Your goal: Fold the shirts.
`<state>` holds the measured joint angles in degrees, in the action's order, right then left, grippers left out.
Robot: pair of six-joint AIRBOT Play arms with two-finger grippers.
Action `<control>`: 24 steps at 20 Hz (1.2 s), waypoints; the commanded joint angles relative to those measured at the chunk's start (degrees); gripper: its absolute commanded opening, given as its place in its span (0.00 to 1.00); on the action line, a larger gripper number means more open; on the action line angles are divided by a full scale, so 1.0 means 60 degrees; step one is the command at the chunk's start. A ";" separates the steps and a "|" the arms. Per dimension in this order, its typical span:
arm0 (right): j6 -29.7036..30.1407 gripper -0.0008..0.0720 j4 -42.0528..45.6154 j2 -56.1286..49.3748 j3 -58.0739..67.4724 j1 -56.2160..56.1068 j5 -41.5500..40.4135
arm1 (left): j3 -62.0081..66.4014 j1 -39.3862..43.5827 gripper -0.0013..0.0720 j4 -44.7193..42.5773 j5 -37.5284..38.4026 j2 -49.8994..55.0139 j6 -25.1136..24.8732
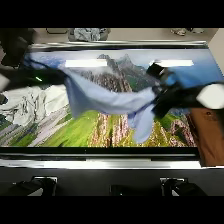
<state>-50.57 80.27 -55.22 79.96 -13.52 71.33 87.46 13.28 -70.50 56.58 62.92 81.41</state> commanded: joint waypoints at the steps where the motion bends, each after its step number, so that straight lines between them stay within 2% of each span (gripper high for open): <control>1: 0.0004 0.07 0.0885 0.1413 0.3399 -0.0040 -0.0550 | 0.2397 0.0026 0.05 0.0277 -0.0426 -0.1701 0.0040; 4: 0.0033 0.07 -0.0397 0.2175 0.4153 -0.0040 -0.0138 | 0.2739 0.0521 0.05 0.1027 -0.0401 -0.2670 0.0036; 6: -0.0011 0.07 -0.0102 0.2583 0.4171 -0.0040 0.0328 | 0.2732 0.0714 0.05 0.0911 -0.0397 -0.3173 0.0197; 8: -0.0346 0.07 0.0404 0.2838 0.4189 -0.0040 0.0466 | 0.2732 0.0714 0.05 0.0251 -0.0273 -0.3468 0.0969; 10: -0.0401 0.07 0.0572 0.2809 0.4189 -0.0040 0.0809 | 0.2707 0.0714 0.05 -0.0546 0.0652 -0.3472 0.1647; 11: -0.0401 0.07 0.0557 0.2612 0.4186 -0.0040 0.1184 | 0.2532 0.0714 0.05 -0.0670 0.1198 -0.3351 0.1963; 13: -0.0390 0.07 0.0554 0.1759 0.4156 -0.0040 0.2514 | 0.1625 0.0718 0.05 -0.0685 0.2200 -0.2987 0.2047; 15: -0.0036 0.08 0.0641 0.0492 0.3767 -0.0040 0.3370 | 0.0106 0.0714 0.05 -0.1137 0.2594 -0.2561 0.2044; 17: 0.0178 0.07 0.0488 -0.0809 0.2707 -0.0040 0.2266 | -0.1606 0.0627 0.06 -0.1938 0.2273 -0.1971 0.2047; 20: 0.0044 0.08 -0.0302 -0.3009 0.1293 -0.0040 -0.0459 | -0.3468 0.0080 0.06 -0.2007 0.1144 -0.0310 0.2044; 22: 0.0025 0.08 -0.0929 -0.4550 0.1195 -0.0040 -0.1770 | -0.3570 -0.0426 0.06 -0.1668 0.0397 0.1315 0.2047; 24: -0.0200 0.08 -0.1388 -0.5519 0.1195 -0.0040 -0.2648 | -0.3111 -0.1009 0.06 -0.0790 0.0164 0.2878 0.2044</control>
<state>-50.48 76.69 -78.72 88.99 -13.74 65.84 69.87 11.20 -79.70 61.47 68.53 93.49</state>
